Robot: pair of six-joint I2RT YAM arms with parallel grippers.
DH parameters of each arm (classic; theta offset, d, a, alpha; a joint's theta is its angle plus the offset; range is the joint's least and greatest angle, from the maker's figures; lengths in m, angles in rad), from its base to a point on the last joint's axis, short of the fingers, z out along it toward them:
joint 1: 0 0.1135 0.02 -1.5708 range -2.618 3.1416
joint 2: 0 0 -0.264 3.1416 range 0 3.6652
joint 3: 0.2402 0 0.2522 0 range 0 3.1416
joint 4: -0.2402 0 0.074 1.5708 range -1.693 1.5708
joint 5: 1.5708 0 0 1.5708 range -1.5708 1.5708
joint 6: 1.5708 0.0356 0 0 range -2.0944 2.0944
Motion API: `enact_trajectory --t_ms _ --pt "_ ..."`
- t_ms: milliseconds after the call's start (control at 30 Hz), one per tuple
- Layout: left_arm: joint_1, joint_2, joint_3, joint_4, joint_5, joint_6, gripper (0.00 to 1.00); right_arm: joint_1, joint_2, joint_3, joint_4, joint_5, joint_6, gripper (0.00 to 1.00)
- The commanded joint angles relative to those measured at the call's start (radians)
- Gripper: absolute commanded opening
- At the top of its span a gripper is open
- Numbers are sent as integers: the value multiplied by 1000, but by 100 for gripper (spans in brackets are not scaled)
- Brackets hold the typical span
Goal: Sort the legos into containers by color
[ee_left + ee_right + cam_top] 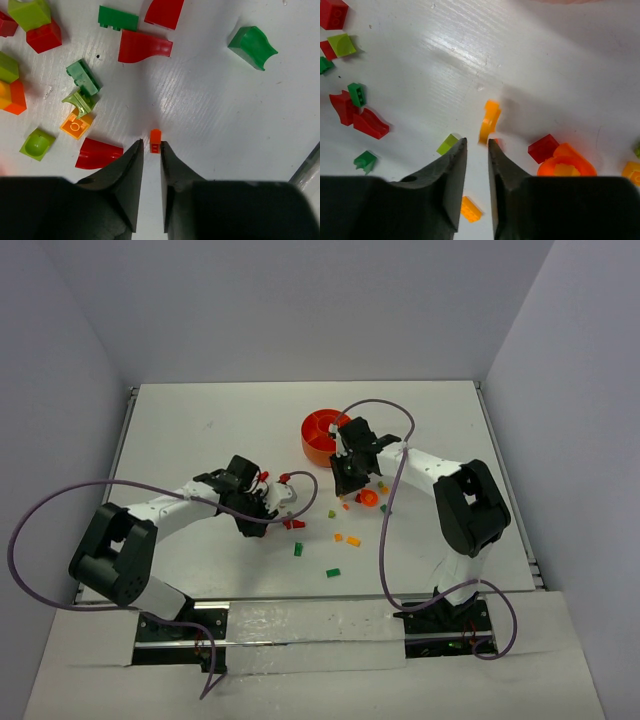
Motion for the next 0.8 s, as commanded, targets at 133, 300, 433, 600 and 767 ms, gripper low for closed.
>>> enact_trajectory --t_ms 133,300,433,600,767 --pt "1 -19 39 -25 28 134 42 -11 -25 20 -15 -31 -6 45" --pt "54 -50 122 -93 125 276 47 -23 -50 31 -17 -83 -11 52" --pt "148 -8 225 -164 226 453 44 -49 -70 40 -17 -152 -18 56" --pt "213 53 308 -217 320 697 35 -91 -83 60 -32 -230 -34 82" --pt "210 137 358 -253 344 825 37 -121 -113 48 -29 -270 -48 100"
